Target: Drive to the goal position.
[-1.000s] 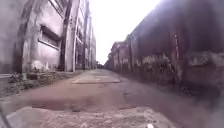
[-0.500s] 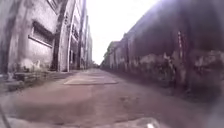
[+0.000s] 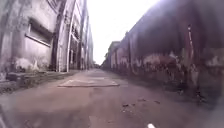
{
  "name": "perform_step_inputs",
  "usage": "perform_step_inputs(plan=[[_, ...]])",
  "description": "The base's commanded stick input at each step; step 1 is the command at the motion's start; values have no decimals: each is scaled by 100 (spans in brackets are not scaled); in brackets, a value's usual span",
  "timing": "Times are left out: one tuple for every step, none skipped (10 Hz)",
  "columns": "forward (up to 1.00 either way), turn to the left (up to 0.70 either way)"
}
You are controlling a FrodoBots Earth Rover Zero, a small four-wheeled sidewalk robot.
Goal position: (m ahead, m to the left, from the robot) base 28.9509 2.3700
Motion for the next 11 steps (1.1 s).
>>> perform_step_inputs(plan=[[70, 0], [70, 0], [70, 0], [70, 0], [70, 35], [70, 35], [70, 35], [70, 35], [70, 35], [70, 35], [70, 24]])
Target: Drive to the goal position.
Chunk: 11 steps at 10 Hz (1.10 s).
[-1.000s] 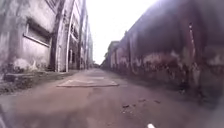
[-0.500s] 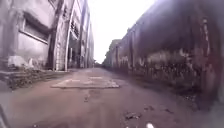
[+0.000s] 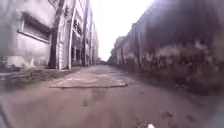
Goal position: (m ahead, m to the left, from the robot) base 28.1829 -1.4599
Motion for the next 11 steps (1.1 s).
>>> perform_step_inputs(plan=[[70, 2], [70, 0], [70, 0], [70, 0], [70, 0], [70, 0], [70, 0], [70, 0], [70, 0], [70, 0], [70, 0]])
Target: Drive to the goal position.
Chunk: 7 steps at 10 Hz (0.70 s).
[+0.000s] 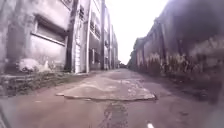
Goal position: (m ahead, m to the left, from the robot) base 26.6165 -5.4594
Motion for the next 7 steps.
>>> perform_step_inputs(plan=[[70, 0], [70, 0], [70, 0], [70, 0], [70, 0], [70, 0], [70, -11]])
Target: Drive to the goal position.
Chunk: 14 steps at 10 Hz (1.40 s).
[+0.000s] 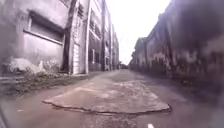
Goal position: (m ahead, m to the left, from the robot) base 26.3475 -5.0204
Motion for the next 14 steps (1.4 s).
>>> perform_step_inputs(plan=[[70, -33], [70, -35], [70, -35], [70, -35], [70, 0], [70, 0], [70, 0], [70, 0], [70, 0], [70, 0], [70, 0], [70, 0], [70, 0], [70, 0]])
